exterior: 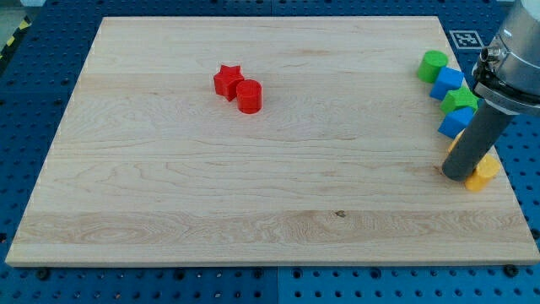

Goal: Point your arm diagonal to red circle

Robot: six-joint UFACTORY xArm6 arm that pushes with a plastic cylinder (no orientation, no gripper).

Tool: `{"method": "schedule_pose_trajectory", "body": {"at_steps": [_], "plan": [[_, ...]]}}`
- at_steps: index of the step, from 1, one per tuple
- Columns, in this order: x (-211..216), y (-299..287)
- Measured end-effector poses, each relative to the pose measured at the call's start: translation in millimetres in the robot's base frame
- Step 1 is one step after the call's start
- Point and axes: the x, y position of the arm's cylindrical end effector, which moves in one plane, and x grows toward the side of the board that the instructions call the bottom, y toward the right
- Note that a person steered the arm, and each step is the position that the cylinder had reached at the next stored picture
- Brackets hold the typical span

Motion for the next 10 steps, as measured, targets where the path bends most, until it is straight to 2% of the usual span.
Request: {"method": "schedule_pose_trajectory", "body": {"at_steps": [2,6,10], "plan": [[0,5],[-32,-142],[-44,-167]]}}
